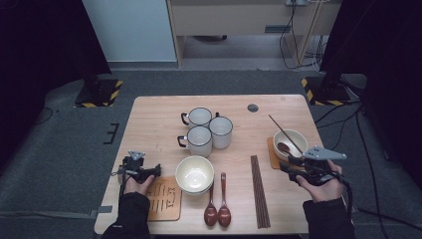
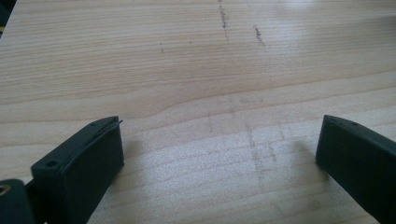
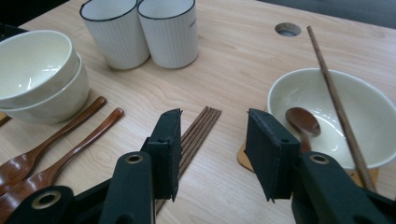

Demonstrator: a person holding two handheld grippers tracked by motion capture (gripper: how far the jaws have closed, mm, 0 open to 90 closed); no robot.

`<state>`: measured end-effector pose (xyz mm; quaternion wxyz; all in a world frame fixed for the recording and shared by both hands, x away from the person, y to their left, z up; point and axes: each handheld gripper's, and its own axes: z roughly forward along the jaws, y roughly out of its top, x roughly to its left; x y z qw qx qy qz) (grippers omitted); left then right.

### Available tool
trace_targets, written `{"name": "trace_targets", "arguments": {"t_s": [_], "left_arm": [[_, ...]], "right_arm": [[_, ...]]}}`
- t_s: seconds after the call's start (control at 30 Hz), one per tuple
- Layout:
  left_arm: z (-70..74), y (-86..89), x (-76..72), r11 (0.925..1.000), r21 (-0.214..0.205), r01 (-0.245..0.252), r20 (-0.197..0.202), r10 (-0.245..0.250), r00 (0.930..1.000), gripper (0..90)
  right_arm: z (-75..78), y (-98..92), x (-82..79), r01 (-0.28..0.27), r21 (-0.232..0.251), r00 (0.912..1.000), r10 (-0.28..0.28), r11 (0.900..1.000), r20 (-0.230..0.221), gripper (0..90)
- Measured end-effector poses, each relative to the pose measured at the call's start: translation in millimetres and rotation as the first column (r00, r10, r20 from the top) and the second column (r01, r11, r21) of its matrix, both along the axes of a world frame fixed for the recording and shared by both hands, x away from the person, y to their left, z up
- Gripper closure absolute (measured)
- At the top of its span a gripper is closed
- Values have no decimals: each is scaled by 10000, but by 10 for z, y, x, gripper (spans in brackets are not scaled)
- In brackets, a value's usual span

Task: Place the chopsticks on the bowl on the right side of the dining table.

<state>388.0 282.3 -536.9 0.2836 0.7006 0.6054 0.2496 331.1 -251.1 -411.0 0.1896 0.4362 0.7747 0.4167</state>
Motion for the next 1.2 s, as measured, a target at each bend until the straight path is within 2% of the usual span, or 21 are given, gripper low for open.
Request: {"name": "trace_targets", "arguments": {"t_s": [0.27,0.53,0.8,0.93,1.2], "left_arm": [[0,0,0,10000,-3,-1,1,1,10000,0],[1,2,-1,10000,14,16,-15,-16,10000,0],[1,2,-1,10000,14,17,-17,-17,10000,0],[1,2,-1,10000,16,18,-16,-18,10000,0],[1,2,-1,10000,13,17,-16,-17,10000,0]], "right_arm": [[-103,84,-15,-81,-137,9997,77,9999,-252,556],[-201,136,-33,-39,-244,9995,31,9997,-321,552],[-337,198,-31,-184,-403,9982,160,9990,-582,553],[-395,225,-31,-244,-333,9967,218,9991,-786,546],[-487,252,-11,-188,-468,9963,148,9987,-852,553]]}}
